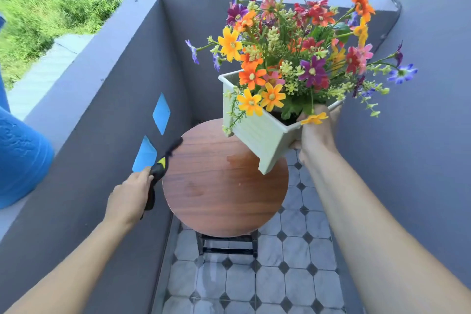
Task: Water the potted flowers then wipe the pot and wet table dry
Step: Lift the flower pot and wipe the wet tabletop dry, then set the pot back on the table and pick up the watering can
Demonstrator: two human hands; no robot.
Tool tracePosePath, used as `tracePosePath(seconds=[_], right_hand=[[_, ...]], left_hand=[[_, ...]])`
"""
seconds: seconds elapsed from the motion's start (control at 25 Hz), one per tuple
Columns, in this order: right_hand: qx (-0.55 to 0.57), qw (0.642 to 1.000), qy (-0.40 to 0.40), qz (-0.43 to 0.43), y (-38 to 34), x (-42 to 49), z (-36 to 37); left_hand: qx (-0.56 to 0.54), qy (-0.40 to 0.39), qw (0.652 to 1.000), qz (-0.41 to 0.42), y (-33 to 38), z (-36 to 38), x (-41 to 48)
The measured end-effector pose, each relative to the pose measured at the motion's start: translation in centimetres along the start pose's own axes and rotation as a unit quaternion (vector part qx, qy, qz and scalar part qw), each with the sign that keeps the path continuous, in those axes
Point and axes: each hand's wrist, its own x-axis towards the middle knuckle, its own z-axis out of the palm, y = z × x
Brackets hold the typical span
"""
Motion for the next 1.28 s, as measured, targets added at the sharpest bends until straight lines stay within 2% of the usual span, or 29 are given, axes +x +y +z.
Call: tracePosePath(seconds=[0.08, 0.16, 0.28, 0.32, 0.36, 0.52, 0.64, 0.76, 0.92, 1.08, 1.28], right_hand=[[0.001, 1.000, -0.016, 0.008, 0.0, -1.0, 0.6], [0.011, 1.000, -0.027, 0.012, 0.1, -2.0, 1.2], [0.012, 0.999, -0.050, 0.012, 0.9, -3.1, 2.1], [0.006, 0.998, -0.058, 0.010, 1.1, -3.5, 2.4], [0.000, 0.998, -0.064, 0.011, 1.4, -4.0, 2.7], [-0.041, 0.995, -0.086, 0.006, 2.8, -4.7, 3.0], [-0.070, 0.987, -0.146, -0.004, 3.5, -5.0, 2.7], [-0.088, 0.974, -0.203, -0.036, 4.0, -5.0, 2.0], [-0.017, 0.953, -0.294, -0.070, 4.5, -4.9, 0.6], [0.078, 0.910, -0.389, -0.124, 6.1, -4.7, -1.3], [0.079, 0.887, -0.431, -0.148, 8.0, -3.5, -2.2]], left_hand=[[-0.151, 0.031, 0.973, -0.175, 1.6, -2.7, 1.5], [-0.314, 0.068, 0.916, -0.242, 3.8, -5.2, 3.2], [-0.547, 0.023, 0.813, -0.198, 7.4, -8.2, 4.6], [-0.603, 0.010, 0.778, -0.179, 8.7, -9.1, 4.7], [-0.632, 0.001, 0.759, -0.160, 9.5, -9.9, 4.6], [-0.634, -0.038, 0.769, -0.066, 11.0, -10.4, 2.9], [-0.613, 0.029, 0.789, -0.025, 9.8, -8.7, 2.6], [-0.607, 0.061, 0.792, -0.015, 8.5, -7.5, 2.9], [-0.609, 0.100, 0.787, 0.005, 7.4, -5.6, 3.0], [-0.605, 0.132, 0.785, 0.012, 6.9, -3.8, 2.8], [-0.605, 0.125, 0.786, 0.024, 7.2, -3.6, 2.6]])
